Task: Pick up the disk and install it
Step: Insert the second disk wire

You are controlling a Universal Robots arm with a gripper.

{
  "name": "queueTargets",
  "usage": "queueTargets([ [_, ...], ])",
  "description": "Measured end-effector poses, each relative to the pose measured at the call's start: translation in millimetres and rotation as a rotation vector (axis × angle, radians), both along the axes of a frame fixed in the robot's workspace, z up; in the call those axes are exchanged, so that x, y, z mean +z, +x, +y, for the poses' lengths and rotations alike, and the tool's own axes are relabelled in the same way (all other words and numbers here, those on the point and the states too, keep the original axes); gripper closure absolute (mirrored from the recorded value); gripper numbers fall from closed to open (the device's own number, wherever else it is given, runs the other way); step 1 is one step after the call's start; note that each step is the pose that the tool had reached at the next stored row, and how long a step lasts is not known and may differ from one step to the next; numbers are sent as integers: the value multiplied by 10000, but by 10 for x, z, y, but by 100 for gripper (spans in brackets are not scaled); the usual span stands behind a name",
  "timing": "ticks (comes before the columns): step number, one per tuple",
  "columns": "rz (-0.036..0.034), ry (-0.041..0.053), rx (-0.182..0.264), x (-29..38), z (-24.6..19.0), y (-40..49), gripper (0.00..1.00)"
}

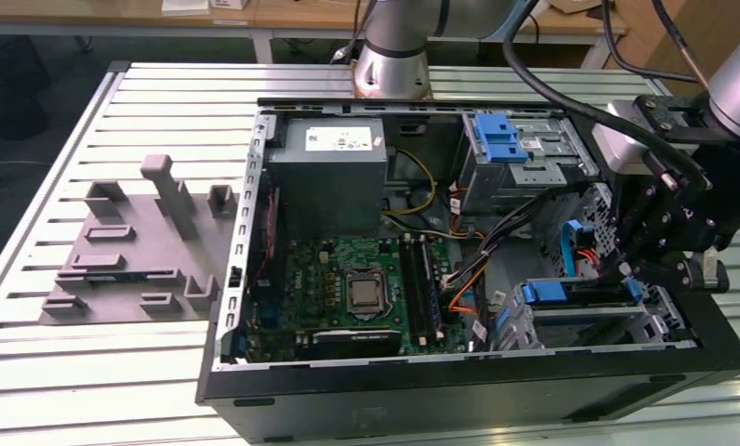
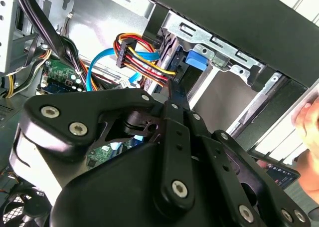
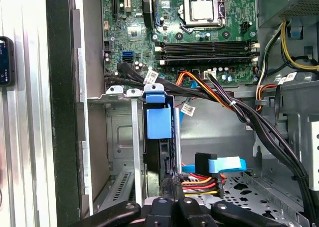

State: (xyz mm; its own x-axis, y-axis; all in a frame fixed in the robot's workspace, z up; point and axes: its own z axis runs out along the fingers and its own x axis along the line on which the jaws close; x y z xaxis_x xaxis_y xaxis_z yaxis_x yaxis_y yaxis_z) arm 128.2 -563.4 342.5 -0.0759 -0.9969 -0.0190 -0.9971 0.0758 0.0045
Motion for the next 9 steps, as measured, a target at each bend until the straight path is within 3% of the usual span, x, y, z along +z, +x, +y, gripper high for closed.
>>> queueTargets([
  [9,0,1,-1,0,-1,-123,89],
])
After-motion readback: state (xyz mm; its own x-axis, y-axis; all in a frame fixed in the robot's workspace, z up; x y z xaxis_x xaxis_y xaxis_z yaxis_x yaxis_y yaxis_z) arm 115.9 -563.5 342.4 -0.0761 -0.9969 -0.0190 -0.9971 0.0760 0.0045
